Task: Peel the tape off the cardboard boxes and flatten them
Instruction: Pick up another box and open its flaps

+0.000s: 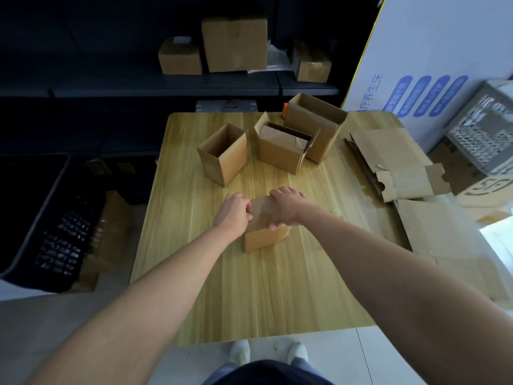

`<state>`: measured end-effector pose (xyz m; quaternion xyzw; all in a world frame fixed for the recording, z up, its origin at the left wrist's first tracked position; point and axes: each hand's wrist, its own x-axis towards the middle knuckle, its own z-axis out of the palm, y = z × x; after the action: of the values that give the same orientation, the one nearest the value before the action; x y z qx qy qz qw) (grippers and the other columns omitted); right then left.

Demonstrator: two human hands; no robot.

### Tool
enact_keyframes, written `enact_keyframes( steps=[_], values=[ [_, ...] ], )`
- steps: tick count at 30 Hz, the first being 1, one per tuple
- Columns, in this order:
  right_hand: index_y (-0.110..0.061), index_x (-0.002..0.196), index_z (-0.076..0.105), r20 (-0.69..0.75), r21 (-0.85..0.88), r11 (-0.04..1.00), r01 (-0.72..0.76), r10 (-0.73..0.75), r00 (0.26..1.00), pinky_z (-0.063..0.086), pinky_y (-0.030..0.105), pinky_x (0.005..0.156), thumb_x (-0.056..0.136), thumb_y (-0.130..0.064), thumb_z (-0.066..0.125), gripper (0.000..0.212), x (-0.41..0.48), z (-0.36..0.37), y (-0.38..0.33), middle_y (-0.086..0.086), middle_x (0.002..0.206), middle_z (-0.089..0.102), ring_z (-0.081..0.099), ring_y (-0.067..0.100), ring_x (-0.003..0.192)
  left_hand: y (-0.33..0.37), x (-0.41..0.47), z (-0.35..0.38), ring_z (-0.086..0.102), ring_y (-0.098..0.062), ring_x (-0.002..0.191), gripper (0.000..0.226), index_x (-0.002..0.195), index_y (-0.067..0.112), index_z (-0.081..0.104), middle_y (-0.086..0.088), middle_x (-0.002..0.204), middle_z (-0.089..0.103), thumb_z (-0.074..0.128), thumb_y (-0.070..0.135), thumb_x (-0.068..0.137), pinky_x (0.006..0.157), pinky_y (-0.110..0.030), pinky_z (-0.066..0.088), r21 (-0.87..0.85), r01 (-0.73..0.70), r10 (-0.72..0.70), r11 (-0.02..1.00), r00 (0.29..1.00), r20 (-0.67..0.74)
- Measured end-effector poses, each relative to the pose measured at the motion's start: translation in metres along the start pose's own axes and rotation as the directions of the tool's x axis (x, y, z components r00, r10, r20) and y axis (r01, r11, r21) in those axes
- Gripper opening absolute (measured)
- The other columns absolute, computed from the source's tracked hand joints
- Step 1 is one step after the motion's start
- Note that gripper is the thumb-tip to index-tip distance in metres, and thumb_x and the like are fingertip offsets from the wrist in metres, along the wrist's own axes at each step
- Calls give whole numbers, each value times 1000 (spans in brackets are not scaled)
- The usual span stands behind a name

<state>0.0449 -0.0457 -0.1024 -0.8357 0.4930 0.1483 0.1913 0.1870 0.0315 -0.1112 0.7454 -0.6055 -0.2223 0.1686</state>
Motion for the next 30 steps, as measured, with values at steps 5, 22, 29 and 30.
enact_keyframes(
  steps=[5, 22, 29, 30],
  values=[
    [-21, 145, 31, 2, -29, 1000, -7, 7, 1000, 19, 45, 114, 70, -45, 79, 92, 1, -2, -3, -1, 144, 36, 26, 24, 138, 1, 0, -1, 53, -20, 103, 21, 109, 8, 62, -8, 112, 57, 63, 17, 89, 79, -26, 40, 44, 19, -19, 999, 1000, -22],
    [-18, 145, 28, 62, -26, 999, -32, 34, 998, 20, 49, 114, 71, -44, 78, 93, 4, -5, -7, 2, 142, 36, 32, 28, 135, 2, 0, -1, 59, -27, 90, 14, 98, 0, 62, -14, 101, 58, 56, 12, 94, 71, -30, 42, 63, 131, -126, 989, 989, -81],
    [-16, 145, 29, 75, -32, 999, -31, 33, 997, 20, 49, 114, 71, -43, 78, 93, 3, -7, -8, 2, 141, 36, 33, 29, 134, -2, 4, -8, 55, -22, 81, 15, 91, 3, 62, -12, 95, 62, 54, 16, 95, 67, -31, 40, 112, 107, -109, 988, 994, 9],
    [-16, 145, 28, 79, -40, 999, -30, 33, 996, 20, 50, 114, 72, -43, 78, 93, 3, -7, -9, 3, 141, 36, 33, 29, 134, -3, 4, -8, 56, -23, 83, 16, 92, 3, 61, -13, 97, 60, 53, 15, 96, 69, -32, 40, 136, 79, -83, 988, 996, 24]
  ],
)
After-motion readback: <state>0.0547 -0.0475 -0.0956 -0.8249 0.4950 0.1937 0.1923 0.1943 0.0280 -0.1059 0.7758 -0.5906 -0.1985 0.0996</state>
